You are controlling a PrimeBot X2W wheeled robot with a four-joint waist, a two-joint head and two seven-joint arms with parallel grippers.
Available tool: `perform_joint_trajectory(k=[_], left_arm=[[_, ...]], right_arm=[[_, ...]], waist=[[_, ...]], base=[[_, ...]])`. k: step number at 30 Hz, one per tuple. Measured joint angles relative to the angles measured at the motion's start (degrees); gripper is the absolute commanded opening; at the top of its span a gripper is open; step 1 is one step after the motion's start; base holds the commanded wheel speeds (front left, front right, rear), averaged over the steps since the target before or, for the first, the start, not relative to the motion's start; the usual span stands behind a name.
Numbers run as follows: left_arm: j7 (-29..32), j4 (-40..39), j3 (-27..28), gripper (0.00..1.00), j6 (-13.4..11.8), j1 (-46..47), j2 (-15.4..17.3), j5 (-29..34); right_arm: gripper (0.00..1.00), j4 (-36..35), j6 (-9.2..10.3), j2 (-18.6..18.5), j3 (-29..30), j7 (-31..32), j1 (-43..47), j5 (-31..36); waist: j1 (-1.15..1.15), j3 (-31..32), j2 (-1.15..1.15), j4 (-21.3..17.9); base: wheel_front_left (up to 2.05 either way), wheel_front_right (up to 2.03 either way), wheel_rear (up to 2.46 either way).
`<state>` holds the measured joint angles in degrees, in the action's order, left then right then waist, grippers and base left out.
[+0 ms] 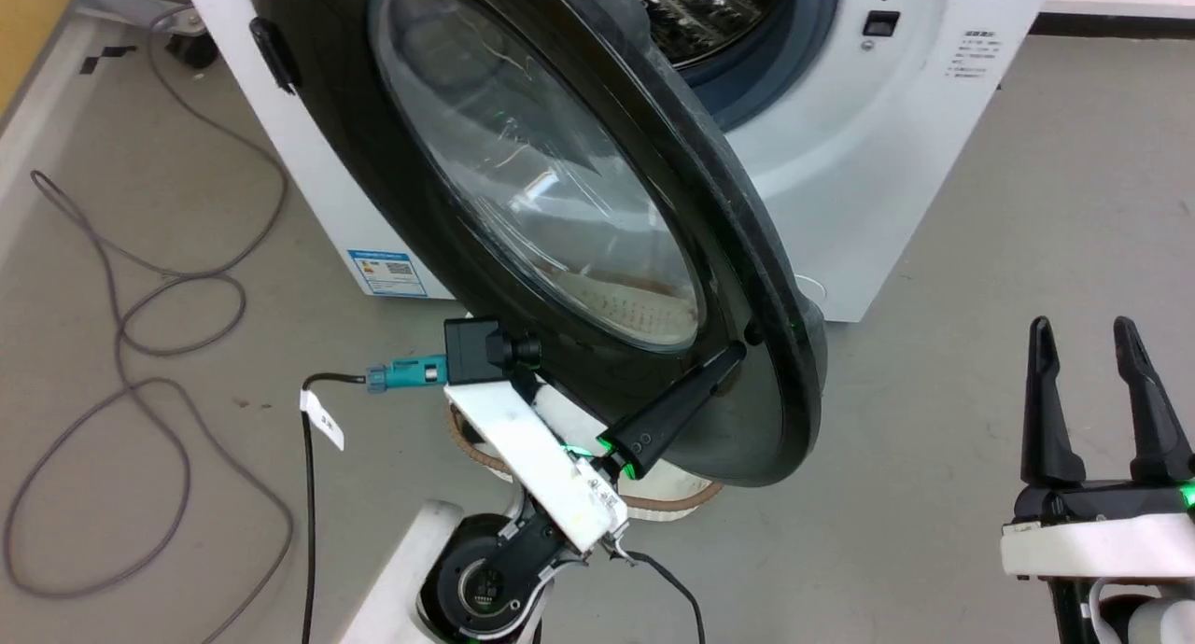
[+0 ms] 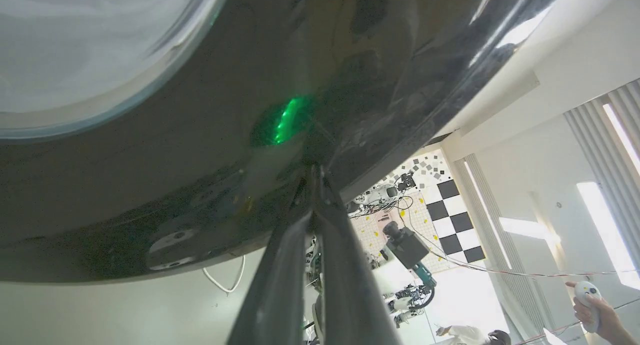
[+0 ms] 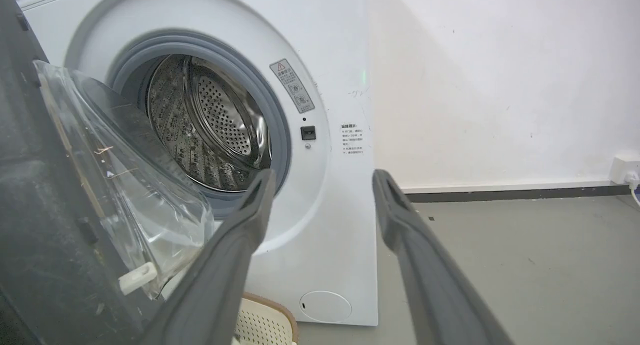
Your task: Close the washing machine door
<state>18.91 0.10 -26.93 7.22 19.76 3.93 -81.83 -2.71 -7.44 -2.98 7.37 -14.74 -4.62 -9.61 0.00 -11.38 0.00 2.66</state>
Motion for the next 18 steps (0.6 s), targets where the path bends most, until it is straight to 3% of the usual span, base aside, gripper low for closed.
perform_joint_trajectory(k=[2,3,4,7,11,13,15,18], left_arm=[[-1.7,0.5,-0.9,0.00,0.0,0.2,0.8,0.1],[-2.9,0.8,-1.2,0.38,0.0,0.2,1.2,0.3],[-4.4,1.1,-1.6,1.00,0.0,0.4,2.0,1.2],[-11.7,2.1,-2.4,1.00,0.0,1.2,5.3,7.0],[-28.0,8.2,-2.3,1.00,0.0,3.0,10.3,22.6],[-32.6,11.7,-0.6,1.00,-2.6,3.3,11.7,30.3],[-33.5,13.0,2.8,1.00,-7.6,3.5,11.9,37.5],[-33.6,8.5,9.9,1.00,-13.9,3.5,11.9,50.3]], right_arm=[[1.00,0.0,0.00,0.0,0.3,0.0,0.0,-0.1],[1.00,0.0,0.00,0.0,0.4,0.0,0.0,-0.1],[1.00,0.1,0.00,0.0,0.4,0.0,0.0,-0.1],[1.00,0.5,0.00,0.0,0.3,0.0,0.0,-0.7],[1.00,0.7,0.00,0.0,0.7,0.0,0.0,-1.0],[1.00,0.5,0.00,0.0,1.2,0.0,-0.1,-0.9],[1.00,0.0,0.00,0.0,1.8,0.0,-0.1,-0.8],[1.00,-0.7,0.00,0.0,2.6,0.0,-0.4,0.2]], waist=[[0.00,0.0,0.00,0.2],[0.00,0.0,0.00,0.4],[0.00,0.0,0.00,0.6],[0.00,0.5,0.00,1.1],[0.00,1.6,0.00,1.4],[0.00,2.3,0.00,1.7],[0.00,3.0,0.00,2.0],[0.00,3.7,0.00,2.8]], base=[[0.00,0.00,0.00],[0.00,0.00,0.00],[0.00,0.00,0.00],[0.00,0.00,0.00],[0.00,0.00,0.00],[0.00,0.00,0.00],[0.00,0.00,0.00],[0.00,0.00,0.00]])
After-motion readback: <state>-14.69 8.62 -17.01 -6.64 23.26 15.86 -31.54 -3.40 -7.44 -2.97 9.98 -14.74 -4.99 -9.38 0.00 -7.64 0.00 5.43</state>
